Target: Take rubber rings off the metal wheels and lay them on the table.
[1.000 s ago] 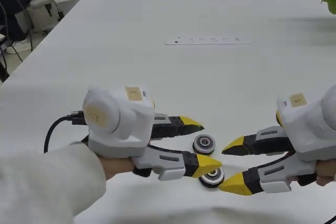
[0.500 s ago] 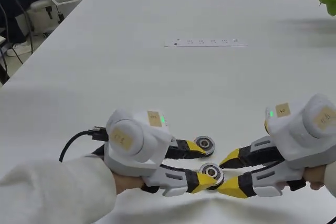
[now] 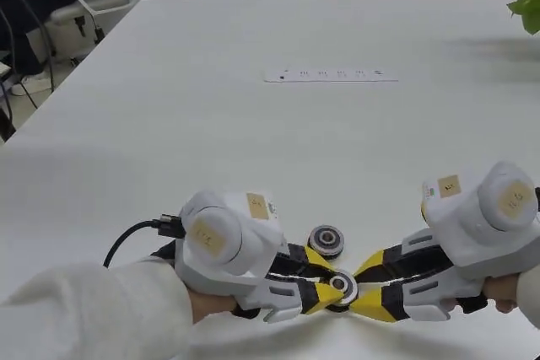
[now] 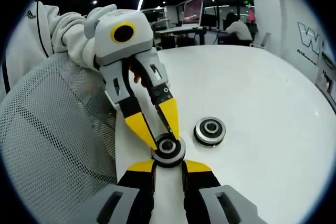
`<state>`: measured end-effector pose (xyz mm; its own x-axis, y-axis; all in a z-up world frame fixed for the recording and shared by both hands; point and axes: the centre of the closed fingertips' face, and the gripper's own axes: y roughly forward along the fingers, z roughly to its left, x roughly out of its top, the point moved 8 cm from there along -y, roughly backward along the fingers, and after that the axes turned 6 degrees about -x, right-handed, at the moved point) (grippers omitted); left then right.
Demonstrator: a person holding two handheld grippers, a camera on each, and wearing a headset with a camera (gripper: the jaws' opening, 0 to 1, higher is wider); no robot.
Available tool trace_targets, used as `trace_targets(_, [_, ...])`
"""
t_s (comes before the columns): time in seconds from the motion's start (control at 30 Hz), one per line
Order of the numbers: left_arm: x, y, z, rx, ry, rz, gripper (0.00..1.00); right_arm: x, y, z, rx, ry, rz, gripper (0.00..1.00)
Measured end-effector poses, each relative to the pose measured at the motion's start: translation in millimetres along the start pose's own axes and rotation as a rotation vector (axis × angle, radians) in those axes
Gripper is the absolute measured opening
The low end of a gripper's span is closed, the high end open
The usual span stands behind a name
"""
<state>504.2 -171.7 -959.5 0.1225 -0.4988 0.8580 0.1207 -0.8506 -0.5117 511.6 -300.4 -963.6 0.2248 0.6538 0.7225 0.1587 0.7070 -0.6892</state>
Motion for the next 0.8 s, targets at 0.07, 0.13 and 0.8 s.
trace_targets(0.07, [0.0, 0.0, -0.4, 0.000, 0.005, 0.001, 0.14, -0.4, -0.2, 0.1, 0.002, 0.004, 0.000, 0.16])
trace_targets(0.13, [-0.2, -0.1, -0.3, 0.000, 0.006, 0.000, 0.14, -0.3, -0.3, 0.2, 0.002, -0.003, 0.002, 0.15])
trace_targets(0.8, [-1.0, -1.1, 0.0, 0.009, -0.001, -0.009, 0.14, -1.0, -2.5, -4.6, -0.038, 0.046, 0.043, 0.00])
